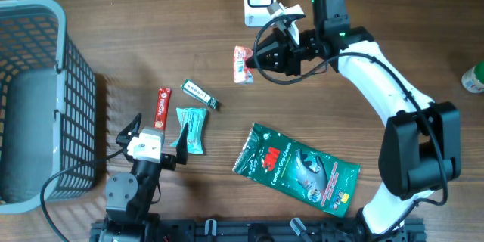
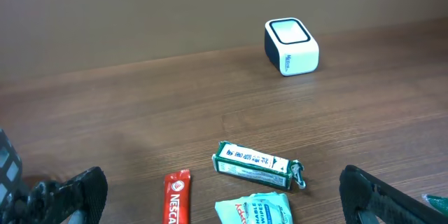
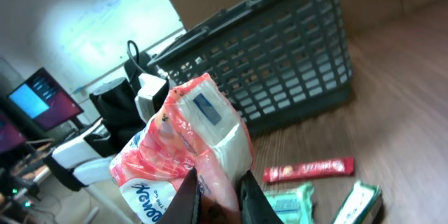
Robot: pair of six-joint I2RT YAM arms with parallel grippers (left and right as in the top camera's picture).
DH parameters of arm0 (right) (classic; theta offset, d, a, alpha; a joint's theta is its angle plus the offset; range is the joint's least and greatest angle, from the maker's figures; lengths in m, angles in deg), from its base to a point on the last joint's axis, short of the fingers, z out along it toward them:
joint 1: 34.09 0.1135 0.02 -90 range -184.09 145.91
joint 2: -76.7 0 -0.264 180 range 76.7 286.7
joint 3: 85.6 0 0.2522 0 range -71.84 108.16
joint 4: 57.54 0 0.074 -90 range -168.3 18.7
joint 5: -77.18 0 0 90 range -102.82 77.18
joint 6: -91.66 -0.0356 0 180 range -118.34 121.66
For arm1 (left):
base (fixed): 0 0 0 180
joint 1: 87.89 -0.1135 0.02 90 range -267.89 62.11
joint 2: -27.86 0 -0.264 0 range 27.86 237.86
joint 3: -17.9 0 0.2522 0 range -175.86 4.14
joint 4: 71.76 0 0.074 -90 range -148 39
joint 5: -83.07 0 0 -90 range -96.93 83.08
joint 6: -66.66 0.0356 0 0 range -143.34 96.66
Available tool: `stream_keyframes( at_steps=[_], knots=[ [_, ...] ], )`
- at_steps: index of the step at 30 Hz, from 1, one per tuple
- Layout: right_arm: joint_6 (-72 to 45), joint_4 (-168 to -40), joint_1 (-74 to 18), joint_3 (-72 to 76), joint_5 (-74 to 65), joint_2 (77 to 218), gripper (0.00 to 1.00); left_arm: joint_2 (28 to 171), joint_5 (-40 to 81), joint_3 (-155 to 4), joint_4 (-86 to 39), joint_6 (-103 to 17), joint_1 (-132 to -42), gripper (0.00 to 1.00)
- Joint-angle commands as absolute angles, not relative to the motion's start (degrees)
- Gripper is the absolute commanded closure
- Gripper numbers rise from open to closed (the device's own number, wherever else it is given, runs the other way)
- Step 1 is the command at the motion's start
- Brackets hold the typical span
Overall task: Scan the item barcode
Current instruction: 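Carry the red-white box to the scanner and hold it there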
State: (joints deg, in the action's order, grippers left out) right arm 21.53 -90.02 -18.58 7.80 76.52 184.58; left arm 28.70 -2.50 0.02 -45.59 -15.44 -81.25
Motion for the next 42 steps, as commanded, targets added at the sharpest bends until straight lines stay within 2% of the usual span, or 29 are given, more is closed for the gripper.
stream_keyframes(
  at_steps=[1,3,8,14,20,21,23,24,26,28,30,31,33,35,39,42],
  knots=[
    [0.36,-82.00,-18.19,8.41,80.24,182.19,0.96,28.35,-2.02,0.39,-45.79,-14.74,-81.25,0.00],
    [-6.55,-78.72,-18.12,8.41,80.24,180.95,0.96,28.35,-2.02,0.39,-45.79,-14.74,-81.25,0.00],
    [-7.29,-76.89,-17.75,8.41,80.26,171.64,0.96,28.35,-2.02,0.39,-45.79,-14.74,-81.25,0.00],
    [3.33,-76.95,-17.75,8.41,80.24,152.99,0.96,28.35,-2.02,0.39,-45.79,-14.74,-81.25,0.00],
    [5.88,-82.75,-17.77,8.30,79.65,149.98,0.96,28.35,-2.02,0.39,-45.79,-14.74,-81.25,0.00],
    [6.19,-88.49,-17.77,8.30,72.54,150.81,0.96,28.35,-2.02,0.39,-45.79,-14.74,-81.25,0.00],
    [5.36,-100.03,-17.64,8.30,48.37,152.71,0.96,28.35,-2.02,0.39,-45.79,-14.74,-81.25,0.00],
    [-1.85,-108.49,-16.33,8.30,18.56,155.46,0.96,28.35,-2.02,0.39,-45.79,-14.74,-81.25,0.00],
    [-7.36,-111.60,-14.93,8.30,0.31,158.22,0.96,28.35,-2.02,0.39,-45.77,-14.74,-81.25,0.00],
    [-7.36,-110.61,-12.90,8.30,-14.82,164.23,0.96,28.35,-2.02,0.39,-45.79,-14.74,-81.25,0.00],
    [-5.85,-106.79,-12.37,8.30,-21.81,168.18,0.96,28.35,-2.02,0.39,-45.79,-14.74,-81.25,0.00],
    [-1.81,-100.73,-12.33,8.34,-29.86,172.45,0.96,28.35,-2.02,0.39,-45.79,-14.74,-81.25,0.00],
    [5.88,-94.18,-12.33,11.88,-34.77,178.52,0.96,28.35,-2.02,0.39,-45.79,-14.74,-81.25,0.00],
    [9.69,-93.35,-12.33,18.59,-37.07,183.64,0.96,28.35,-2.02,0.39,-45.79,-14.74,-81.25,0.00],
    [23.26,-95.36,-12.16,41.65,-39.34,202.02,0.96,28.35,-2.02,0.39,-45.79,-14.74,-81.25,0.00],
    [37.32,-90.66,-9.95,45.87,-44.57,207.94,0.96,28.35,-2.02,0.39,-45.77,-14.74,-81.25,0.00]
  ],
)
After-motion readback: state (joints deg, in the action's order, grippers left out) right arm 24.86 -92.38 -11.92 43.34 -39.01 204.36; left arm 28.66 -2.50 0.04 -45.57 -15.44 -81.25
